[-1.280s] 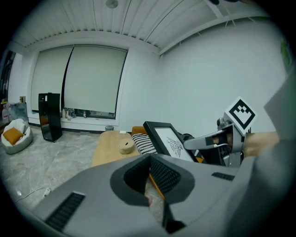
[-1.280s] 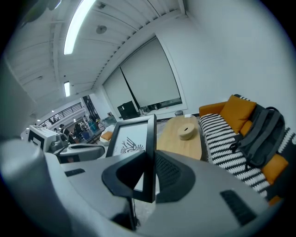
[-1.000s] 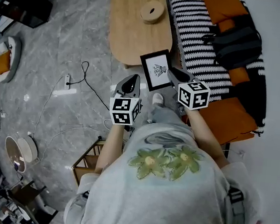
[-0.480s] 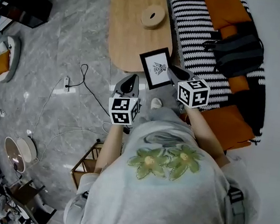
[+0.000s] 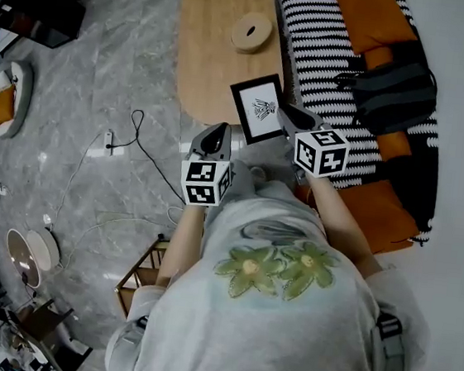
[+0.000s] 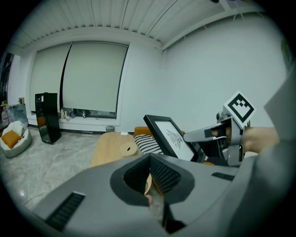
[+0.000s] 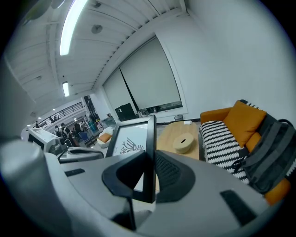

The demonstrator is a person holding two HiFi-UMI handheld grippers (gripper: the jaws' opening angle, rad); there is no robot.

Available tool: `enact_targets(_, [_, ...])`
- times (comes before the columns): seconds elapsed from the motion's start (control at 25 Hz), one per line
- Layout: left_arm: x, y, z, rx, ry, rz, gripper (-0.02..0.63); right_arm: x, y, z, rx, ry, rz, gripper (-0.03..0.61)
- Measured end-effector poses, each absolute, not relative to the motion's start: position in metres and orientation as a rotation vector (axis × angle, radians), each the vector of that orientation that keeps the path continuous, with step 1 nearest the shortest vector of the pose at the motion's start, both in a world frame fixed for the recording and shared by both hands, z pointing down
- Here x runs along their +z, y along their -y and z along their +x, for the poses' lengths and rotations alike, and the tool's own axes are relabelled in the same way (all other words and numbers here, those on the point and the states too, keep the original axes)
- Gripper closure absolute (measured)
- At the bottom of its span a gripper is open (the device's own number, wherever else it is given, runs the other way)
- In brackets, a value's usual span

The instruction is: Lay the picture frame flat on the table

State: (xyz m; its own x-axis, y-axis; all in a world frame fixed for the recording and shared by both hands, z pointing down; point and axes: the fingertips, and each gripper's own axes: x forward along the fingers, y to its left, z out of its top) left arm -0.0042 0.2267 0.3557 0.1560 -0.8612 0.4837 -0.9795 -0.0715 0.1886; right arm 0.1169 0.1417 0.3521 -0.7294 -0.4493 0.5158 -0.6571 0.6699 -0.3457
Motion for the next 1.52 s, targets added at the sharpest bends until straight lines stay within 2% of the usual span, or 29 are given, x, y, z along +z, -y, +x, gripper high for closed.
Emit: enact_targets(1.52, [0.387, -0.114, -0.048, 0.419, 1.619, 1.953, 0.598, 0.399, -0.031, 0.084, 0.846, 2.378, 0.907, 0.508])
